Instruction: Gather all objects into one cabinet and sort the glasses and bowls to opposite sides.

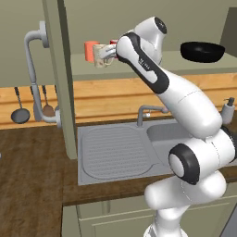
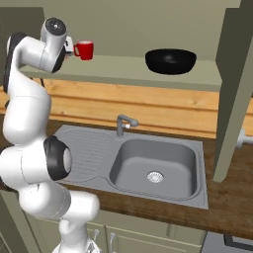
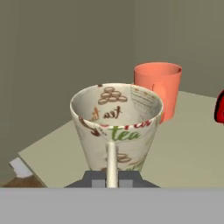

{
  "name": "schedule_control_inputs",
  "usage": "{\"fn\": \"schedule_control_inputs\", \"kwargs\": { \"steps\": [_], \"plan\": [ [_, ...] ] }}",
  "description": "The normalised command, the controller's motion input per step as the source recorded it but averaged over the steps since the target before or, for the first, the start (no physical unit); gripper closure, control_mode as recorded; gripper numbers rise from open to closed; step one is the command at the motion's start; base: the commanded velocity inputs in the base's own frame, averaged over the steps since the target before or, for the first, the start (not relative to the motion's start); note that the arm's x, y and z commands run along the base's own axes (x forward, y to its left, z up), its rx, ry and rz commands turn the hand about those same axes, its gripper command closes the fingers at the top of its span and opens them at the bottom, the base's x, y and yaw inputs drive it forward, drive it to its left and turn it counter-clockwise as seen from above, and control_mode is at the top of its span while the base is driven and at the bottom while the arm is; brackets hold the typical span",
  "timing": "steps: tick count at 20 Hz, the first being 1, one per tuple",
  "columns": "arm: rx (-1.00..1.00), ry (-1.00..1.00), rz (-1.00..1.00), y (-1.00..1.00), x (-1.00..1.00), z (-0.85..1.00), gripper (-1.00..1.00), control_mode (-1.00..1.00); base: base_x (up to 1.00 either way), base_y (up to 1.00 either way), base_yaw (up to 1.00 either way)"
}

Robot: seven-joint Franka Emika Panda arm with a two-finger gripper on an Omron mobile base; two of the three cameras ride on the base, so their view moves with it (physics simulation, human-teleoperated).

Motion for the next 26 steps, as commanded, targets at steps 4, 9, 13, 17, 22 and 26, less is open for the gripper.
{"fn": "schedule_control_inputs", "kwargs": {
  "steps": [4, 9, 13, 17, 22, 26],
  "plan": [
    [0.00, 0.00, 0.00, 0.39, 0.06, -0.14, 1.00, -1.00, 0.00, 0.00, 0.00],
    [0.00, 0.00, 0.00, 0.27, 0.23, -0.05, 1.00, -1.00, 0.00, 0.00, 0.00],
    [0.00, 0.01, 0.00, 0.05, 0.30, 0.00, 1.00, -1.00, 0.00, 0.00, 0.00],
    [0.00, 0.03, 0.00, 0.01, 0.25, 0.00, 1.00, -1.00, 0.00, 0.00, 0.00],
    [0.00, 0.00, 0.00, 0.01, 0.02, 0.00, 1.00, -1.00, 0.00, 0.00, 0.00],
    [0.00, 0.00, 0.00, 0.00, 0.00, 0.00, 1.00, -1.00, 0.00, 0.00, 0.00]
  ]
}}
